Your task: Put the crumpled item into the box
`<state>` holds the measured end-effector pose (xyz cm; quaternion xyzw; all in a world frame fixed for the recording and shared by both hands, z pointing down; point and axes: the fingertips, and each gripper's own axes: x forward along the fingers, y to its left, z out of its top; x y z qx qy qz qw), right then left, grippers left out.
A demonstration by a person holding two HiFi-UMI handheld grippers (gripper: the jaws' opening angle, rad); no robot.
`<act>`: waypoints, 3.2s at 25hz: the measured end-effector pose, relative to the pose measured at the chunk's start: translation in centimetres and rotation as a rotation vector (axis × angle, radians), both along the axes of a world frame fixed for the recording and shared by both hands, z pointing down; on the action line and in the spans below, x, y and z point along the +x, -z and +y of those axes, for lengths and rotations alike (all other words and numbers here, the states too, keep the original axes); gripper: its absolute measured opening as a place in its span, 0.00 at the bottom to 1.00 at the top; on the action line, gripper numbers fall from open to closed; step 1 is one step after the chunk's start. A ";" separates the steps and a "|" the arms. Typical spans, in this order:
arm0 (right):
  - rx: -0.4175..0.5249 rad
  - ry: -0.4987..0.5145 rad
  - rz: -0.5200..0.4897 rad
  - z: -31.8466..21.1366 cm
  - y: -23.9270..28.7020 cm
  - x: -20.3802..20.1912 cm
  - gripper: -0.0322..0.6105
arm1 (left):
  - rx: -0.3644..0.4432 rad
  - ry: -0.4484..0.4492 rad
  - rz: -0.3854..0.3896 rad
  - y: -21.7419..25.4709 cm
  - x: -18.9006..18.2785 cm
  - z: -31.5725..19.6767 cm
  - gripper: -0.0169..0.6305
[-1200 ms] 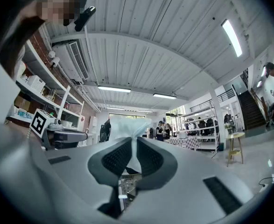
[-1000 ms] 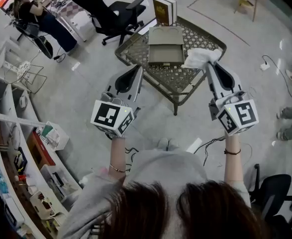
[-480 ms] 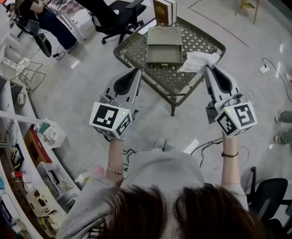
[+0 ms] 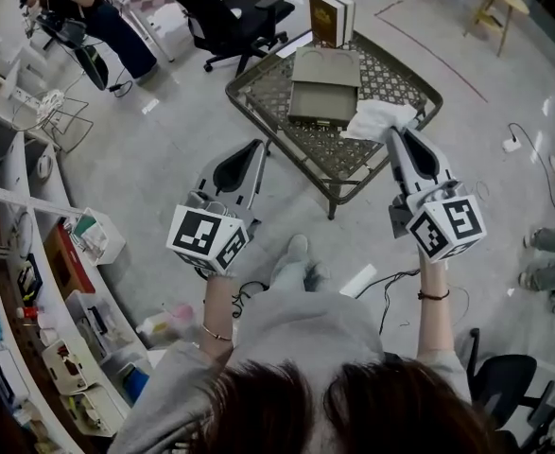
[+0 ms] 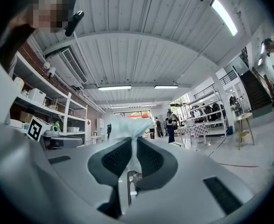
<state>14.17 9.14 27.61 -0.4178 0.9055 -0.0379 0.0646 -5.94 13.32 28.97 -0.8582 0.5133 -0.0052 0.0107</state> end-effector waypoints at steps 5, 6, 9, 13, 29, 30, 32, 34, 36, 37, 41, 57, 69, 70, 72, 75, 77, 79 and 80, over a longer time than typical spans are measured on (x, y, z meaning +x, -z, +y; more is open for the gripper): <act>-0.019 0.002 -0.016 -2.6 -0.6 -1.4 0.13 | -0.020 -0.002 -0.002 -1.1 -1.5 -2.1 0.05; -0.022 -0.002 -0.010 -3.2 -1.0 -1.8 0.13 | -0.023 -0.003 0.001 -1.4 -1.9 -2.7 0.05; -0.037 -0.014 -0.005 -4.9 -1.9 -3.0 0.13 | -0.029 -0.007 0.013 -2.1 -3.4 -4.7 0.05; -0.053 -0.044 -0.010 -7.7 -2.4 -4.1 0.13 | -0.033 -0.043 0.021 -2.4 -4.5 -8.2 0.05; -0.103 -0.171 -0.020 -15.7 -4.1 -6.2 0.13 | -0.053 -0.207 0.034 -3.6 -5.6 -18.6 0.05; -0.108 -0.176 -0.019 -16.0 -4.3 -6.3 0.13 | -0.057 -0.213 0.035 -3.8 -5.6 -18.9 0.05; -0.122 -0.185 -0.016 -16.4 -4.7 -6.3 0.13 | -0.068 -0.224 0.039 -4.1 -5.5 -19.5 0.05; -0.142 -0.191 -0.016 -16.9 -5.1 -6.2 0.13 | -0.082 -0.233 0.045 -4.4 -5.3 -20.1 0.05; -0.163 -0.195 -0.018 -17.6 -5.5 -6.0 0.13 | -0.099 -0.242 0.049 -4.7 -5.0 -20.8 0.05; -0.173 -0.196 -0.017 -17.9 -5.9 -5.8 0.13 | -0.107 -0.247 0.049 -5.0 -4.7 -21.1 0.05; -0.205 -0.186 -0.013 -19.4 -7.0 -5.6 0.13 | -0.133 -0.247 0.053 -6.0 -4.0 -22.2 0.05; -0.302 -0.078 0.007 -27.7 -10.9 -4.8 0.13 | -0.214 -0.170 0.028 -9.4 -2.0 -27.9 0.05; -0.421 -0.037 0.033 -31.7 -15.1 -7.6 0.13 | -0.321 -0.181 0.026 -13.1 -2.7 -31.4 0.05; -0.433 -0.038 0.037 -32.0 -15.6 -7.7 0.13 | -0.329 -0.186 0.027 -13.6 -2.6 -31.7 0.05; -0.458 -0.039 0.042 -32.6 -16.8 -7.8 0.13 | -0.349 -0.195 0.038 -14.6 -2.3 -32.3 0.05; -0.502 -0.030 0.050 -33.0 -18.6 -8.5 0.13 | -0.388 -0.206 0.048 -16.4 -2.3 -32.8 0.05; -0.532 -0.024 0.063 -33.2 -20.0 -8.9 0.13 | -0.419 -0.213 0.053 -17.7 -2.4 -33.1 0.05; -0.564 -0.020 0.067 -33.6 -21.5 -9.2 0.13 | -0.449 -0.218 0.064 -19.0 -2.4 -33.5 0.05; -0.583 -0.016 0.063 -33.8 -22.2 -9.3 0.13 | -0.462 -0.217 0.070 -19.7 -2.4 -33.6 0.05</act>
